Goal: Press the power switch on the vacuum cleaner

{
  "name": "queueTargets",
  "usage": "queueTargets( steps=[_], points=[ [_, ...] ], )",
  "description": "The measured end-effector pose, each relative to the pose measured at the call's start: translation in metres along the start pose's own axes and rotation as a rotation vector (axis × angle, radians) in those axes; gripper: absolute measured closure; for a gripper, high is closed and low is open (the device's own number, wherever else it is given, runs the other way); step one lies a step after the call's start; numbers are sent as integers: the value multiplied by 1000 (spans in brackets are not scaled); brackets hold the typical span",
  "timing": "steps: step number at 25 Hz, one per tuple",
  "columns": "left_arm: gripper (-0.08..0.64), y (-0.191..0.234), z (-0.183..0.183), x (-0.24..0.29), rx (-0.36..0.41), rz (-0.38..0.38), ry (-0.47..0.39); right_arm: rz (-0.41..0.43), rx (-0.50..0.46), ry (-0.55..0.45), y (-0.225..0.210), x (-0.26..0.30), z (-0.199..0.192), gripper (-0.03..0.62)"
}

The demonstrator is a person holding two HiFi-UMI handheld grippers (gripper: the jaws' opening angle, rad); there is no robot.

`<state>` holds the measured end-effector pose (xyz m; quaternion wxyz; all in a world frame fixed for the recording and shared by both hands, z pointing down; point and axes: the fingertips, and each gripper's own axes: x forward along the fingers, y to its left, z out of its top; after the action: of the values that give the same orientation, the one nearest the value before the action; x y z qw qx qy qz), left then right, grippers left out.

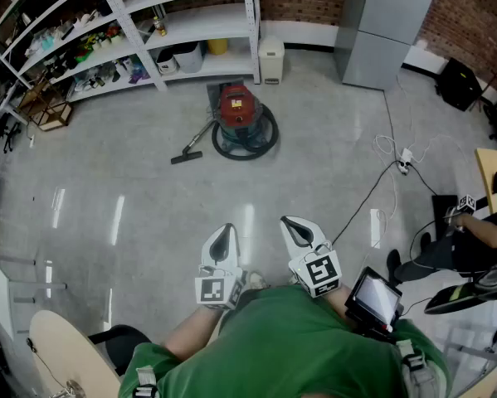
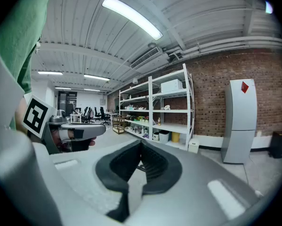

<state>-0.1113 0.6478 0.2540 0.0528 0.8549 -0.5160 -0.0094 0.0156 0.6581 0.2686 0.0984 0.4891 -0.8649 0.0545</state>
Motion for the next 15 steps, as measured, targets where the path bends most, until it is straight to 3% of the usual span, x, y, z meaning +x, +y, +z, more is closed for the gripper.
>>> queueTargets(
  steps=[7, 15],
  points=[
    [552, 20, -3, -1, -29, 40, 36, 3, 1, -1, 8, 14, 2, 591],
    [552, 33, -2, -3, -32, -2, 19, -2, 8, 14, 24, 26, -1, 589]
  ],
)
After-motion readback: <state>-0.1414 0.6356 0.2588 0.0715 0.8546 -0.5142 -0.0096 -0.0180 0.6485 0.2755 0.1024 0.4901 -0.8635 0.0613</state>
